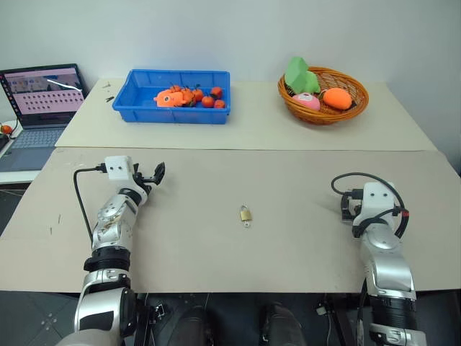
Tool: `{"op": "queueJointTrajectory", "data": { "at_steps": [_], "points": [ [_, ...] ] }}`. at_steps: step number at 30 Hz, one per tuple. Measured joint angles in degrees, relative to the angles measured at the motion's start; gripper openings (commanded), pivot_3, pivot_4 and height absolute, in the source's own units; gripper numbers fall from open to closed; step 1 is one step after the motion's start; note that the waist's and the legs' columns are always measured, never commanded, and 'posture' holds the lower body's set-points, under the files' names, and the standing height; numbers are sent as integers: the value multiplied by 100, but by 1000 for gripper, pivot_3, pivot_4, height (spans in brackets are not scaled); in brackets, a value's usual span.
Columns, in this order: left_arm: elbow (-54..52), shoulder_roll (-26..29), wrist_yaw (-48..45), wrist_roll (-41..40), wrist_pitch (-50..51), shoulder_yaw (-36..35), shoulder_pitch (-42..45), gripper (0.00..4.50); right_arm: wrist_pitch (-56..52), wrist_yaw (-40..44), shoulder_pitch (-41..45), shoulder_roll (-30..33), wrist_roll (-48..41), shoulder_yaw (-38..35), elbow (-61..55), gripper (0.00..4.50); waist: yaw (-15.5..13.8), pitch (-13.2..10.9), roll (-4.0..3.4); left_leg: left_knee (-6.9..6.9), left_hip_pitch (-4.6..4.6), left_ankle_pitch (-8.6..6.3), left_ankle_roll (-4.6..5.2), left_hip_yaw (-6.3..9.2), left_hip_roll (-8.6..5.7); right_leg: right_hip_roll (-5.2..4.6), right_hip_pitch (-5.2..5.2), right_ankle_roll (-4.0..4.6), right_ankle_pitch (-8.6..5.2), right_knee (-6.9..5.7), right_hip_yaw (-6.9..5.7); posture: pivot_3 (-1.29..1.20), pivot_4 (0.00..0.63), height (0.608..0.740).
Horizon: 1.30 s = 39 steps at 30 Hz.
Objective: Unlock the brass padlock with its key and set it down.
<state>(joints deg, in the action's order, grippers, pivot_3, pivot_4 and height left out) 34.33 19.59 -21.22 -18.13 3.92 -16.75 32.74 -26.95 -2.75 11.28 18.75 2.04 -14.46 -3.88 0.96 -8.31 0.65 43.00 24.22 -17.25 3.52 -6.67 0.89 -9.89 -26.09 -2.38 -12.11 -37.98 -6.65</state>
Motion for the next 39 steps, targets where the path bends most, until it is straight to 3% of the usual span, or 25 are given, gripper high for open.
{"op": "queueJointTrajectory", "data": {
  "at_steps": [7, 12, 18, 20, 22, 27, 29, 33, 39],
  "points": [
    [-409, 70, -775, -44, 252, 346, -85, 4469, -26, -12, 3, -63, 3, 57, -15, 4500, -1, 0, 0, 0, 2, 0, 0, -1, 0, 0, -1, 0, 0, -2, -2, 0, 150, 684],
    [-2644, 1073, -2793, -525, 1054, 1148, -1408, 4469, -215, 10, -45, -97, 8, 87, -148, 4500, 153, 0, -4, -14, 3, 0, -4, -4, 12, 12, -8, 1, -4, -4, 2, 0, 150, 684],
    [-3907, 2169, -3842, -1213, 2001, 1108, -1538, 4469, -498, 505, -53, 81, -177, 172, -725, 4500, 120, -4, -9, -6, -13, 6, -14, 0, 12, 10, -2, -31, -30, -4, 13, 0, 150, 684],
    [-4092, 2267, -3980, -1319, 2135, 1113, -1535, 4469, -645, 867, -53, 218, -404, 217, -980, 4500, 111, -4, -10, -5, -16, 6, -14, 0, 12, 10, 0, -36, -33, -5, 16, 0, 150, 684],
    [-4183, 2270, -4062, -1354, 2264, 1187, -1532, 4469, -1042, 1572, -87, 491, -955, 234, -1446, 4500, 102, -5, -10, -6, -14, 6, -13, 1, 11, 11, -1, 4, -9, -4, 16, 0, 150, 684],
    [-4225, 2267, -4081, -1347, 2327, 1322, -1477, 4469, -2137, 3294, -524, 1343, -2869, 72, -2894, 4500, 6, -5, -9, -16, -12, 2, -7, 3, 14, 20, 1, 8, -7, 19, 12, 0, 150, 684],
    [-4219, 2267, -4081, -1341, 2364, 1334, -1469, 4469, -2526, 3593, -545, 1478, -3529, 42, -3373, 4500, 2, -6, -8, -14, -13, 0, -4, 2, 14, 20, 5, 10, -4, 25, 12, 0, 150, 684],
    [-4199, 2270, -4119, -1308, 2369, 1386, -1420, 4469, -3085, 2981, 10, 1146, -3614, 627, -3530, 4500, -11, -7, -4, -12, -17, 1, -4, 1, 17, 21, 9, 17, 7, 26, 12, 0, 150, 684],
    [-4104, 2361, -4254, -1249, 2377, 1395, -1417, 4469, -3715, 1563, 433, 271, -2835, 1911, -3194, 4500, -35, -7, -4, -11, -4, 3, -8, 0, 13, 20, -2, 16, 7, 27, 9, 0, 150, 684]
  ]
}}
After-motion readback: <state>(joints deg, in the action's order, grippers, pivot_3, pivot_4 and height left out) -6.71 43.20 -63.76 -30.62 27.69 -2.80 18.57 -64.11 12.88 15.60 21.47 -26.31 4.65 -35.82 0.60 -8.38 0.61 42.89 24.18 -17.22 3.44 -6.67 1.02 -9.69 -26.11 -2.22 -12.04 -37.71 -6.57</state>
